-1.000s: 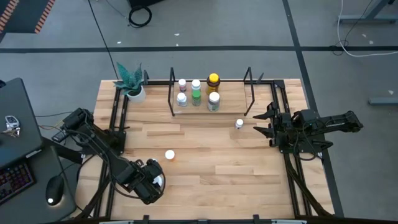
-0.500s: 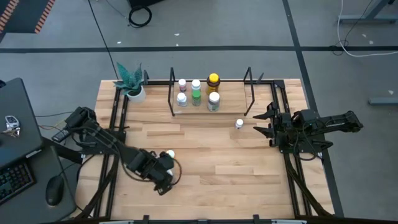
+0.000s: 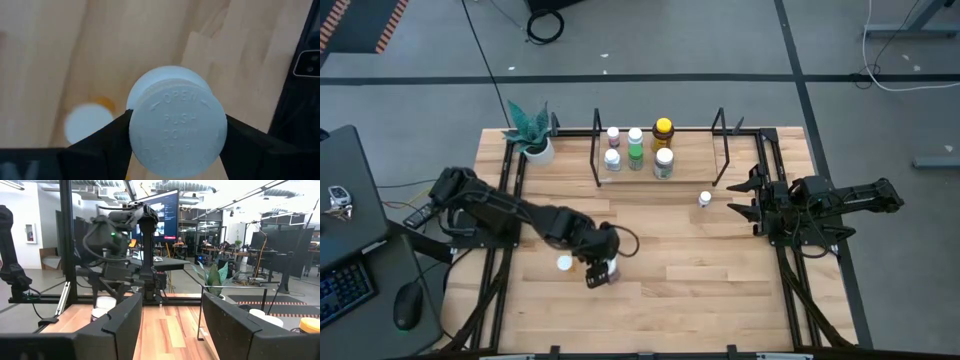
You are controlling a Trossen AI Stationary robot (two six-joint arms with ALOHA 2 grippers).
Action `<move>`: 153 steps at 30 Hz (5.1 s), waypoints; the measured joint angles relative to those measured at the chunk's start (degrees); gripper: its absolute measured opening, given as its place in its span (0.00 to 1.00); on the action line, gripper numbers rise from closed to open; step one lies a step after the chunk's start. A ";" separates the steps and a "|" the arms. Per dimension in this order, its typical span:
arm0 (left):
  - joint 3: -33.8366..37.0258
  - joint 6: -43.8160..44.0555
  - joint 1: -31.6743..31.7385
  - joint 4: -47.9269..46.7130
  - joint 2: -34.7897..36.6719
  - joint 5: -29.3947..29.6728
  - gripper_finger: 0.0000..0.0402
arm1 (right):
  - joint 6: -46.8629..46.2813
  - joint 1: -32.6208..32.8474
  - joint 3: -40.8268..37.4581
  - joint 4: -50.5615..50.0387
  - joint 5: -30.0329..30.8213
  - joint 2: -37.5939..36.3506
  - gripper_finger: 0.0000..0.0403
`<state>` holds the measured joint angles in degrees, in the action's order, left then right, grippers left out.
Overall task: Pick and place medicine bottles onto shelf by color
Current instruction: Put the large white pill bottle on the shelf
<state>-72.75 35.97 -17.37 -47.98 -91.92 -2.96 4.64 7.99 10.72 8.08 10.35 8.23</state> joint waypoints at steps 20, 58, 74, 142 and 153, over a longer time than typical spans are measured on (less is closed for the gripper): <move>-11.77 -28.61 17.78 0.69 -3.02 -1.00 0.62 | 0.00 0.00 0.00 0.00 0.01 0.00 0.54; -38.51 -56.20 24.81 -5.98 -30.08 0.40 0.61 | 0.00 0.00 0.00 0.67 0.15 0.00 0.54; -38.51 -64.47 24.55 -9.22 -30.05 0.52 0.62 | -2.57 -1.14 0.14 15.17 3.27 2.07 0.54; -38.47 -55.82 25.88 -22.32 -8.89 7.43 0.70 | -7.37 -11.28 45.71 -28.44 -4.53 66.15 0.79; -20.58 -52.25 25.90 -14.80 4.43 7.43 0.61 | -5.73 -12.13 58.63 -40.01 -6.49 75.38 0.79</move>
<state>-93.33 -16.28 8.54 -62.79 -87.49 4.47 -1.09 -4.15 69.35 -31.93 3.86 83.61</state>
